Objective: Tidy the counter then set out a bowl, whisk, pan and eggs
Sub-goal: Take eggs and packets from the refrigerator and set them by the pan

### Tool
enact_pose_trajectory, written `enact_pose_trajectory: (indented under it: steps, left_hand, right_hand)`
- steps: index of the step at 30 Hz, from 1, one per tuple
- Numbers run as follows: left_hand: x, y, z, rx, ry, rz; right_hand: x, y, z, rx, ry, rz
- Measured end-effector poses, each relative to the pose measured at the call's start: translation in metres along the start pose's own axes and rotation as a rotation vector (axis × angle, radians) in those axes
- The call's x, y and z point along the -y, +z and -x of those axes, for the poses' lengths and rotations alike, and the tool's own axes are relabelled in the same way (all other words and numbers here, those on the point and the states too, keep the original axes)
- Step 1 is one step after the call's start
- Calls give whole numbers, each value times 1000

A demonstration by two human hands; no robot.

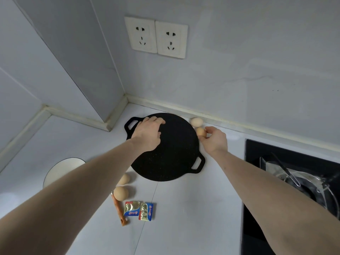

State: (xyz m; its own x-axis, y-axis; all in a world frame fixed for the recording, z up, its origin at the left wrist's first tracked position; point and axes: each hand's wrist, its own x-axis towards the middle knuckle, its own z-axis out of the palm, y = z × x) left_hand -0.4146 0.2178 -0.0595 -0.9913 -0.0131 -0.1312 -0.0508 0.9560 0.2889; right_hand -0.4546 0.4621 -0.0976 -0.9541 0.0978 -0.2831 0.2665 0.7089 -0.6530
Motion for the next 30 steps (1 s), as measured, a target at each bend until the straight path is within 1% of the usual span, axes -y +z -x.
enact_pose_trajectory:
  steps: [6,9,11,12,14,16,17,18,20,21,22,23,26,30]
  left_hand:
    - [13,-8,14,-3,-30,41]
    - [21,-17,29,-16,-40,51]
    - [32,-22,47,14,-61,52]
    - [43,-25,60,38,-69,36]
    - [61,-25,85,122,-82,-16]
    - [78,-19,106,210,-91,-84]
    - [87,-17,115,254,-99,-112]
    - [93,-13,120,292,-104,-125]
    - [105,-9,127,362,-108,-146]
    - [110,-7,128,391,-105,-156]
    - [113,-5,128,408,-97,-165]
    - [116,-2,128,418,-91,-166]
    - [118,3,126,410,-69,-141]
    - [117,8,130,380,-5,-103]
  right_hand:
    - [-10,-6,-2,38,29,2]
    - [-11,-13,1,5,21,9]
    - [-8,-18,15,-71,-41,13]
    - [-2,-16,28,-101,-100,-5]
    - [6,-7,64,-109,-222,-59]
    - [12,14,102,-8,-352,-83]
    - [16,29,119,84,-399,-79]
    - [20,43,134,199,-416,-57]
    - [36,73,159,449,-390,44]
    - [44,87,169,528,-372,99]
    - [49,101,176,556,-359,138]
    - [52,115,181,550,-347,161]
    - [60,143,188,484,-318,166]
    - [64,164,197,450,-316,186]
